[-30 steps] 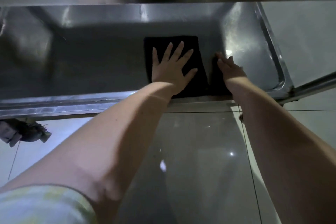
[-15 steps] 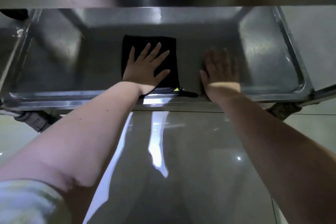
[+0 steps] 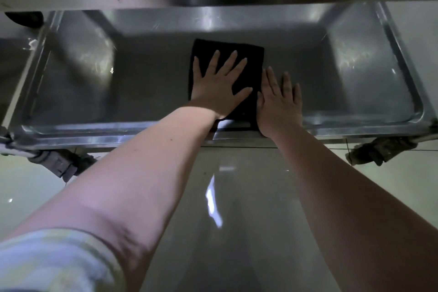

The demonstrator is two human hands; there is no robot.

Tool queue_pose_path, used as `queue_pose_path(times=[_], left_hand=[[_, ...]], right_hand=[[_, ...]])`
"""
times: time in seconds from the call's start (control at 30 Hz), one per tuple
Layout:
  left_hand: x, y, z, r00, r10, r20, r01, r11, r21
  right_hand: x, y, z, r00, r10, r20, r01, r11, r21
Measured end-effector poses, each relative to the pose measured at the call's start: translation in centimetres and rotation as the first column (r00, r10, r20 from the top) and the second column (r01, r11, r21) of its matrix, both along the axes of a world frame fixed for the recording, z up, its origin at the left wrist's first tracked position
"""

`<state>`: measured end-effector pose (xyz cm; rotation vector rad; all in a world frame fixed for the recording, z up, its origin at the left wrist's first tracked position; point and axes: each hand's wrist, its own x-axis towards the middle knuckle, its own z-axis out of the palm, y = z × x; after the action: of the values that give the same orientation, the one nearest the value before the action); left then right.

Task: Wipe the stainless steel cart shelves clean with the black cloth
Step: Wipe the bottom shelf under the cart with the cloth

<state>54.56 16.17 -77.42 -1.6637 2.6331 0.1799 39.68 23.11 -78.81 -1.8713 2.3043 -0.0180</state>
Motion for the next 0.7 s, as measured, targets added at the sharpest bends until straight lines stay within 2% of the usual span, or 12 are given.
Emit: queue_pose_path(times=[0.23,0.53,0.7], left_hand=[[0.7,-0.3,0.1,1.000,-0.001,-0.025,0.001,1.000,0.000],[14.0,-0.5,-0.1,0.983,0.180,-0.024,-0.180,0.984,0.016],[14.5,0.4,-0.5,0.979,0.200,-0.042,-0.201,0.980,-0.015]], right_hand=[[-0.2,0.0,0.2,1.000,0.005,0.009,-0.005,1.000,0.001],[-0.2,-0.4,0.1,1.000,-0.003,0.003,0.003,1.000,0.010],[1.2,-0.5,0.6,0.998,-0.065,-0.023,0.066,0.997,0.047]])
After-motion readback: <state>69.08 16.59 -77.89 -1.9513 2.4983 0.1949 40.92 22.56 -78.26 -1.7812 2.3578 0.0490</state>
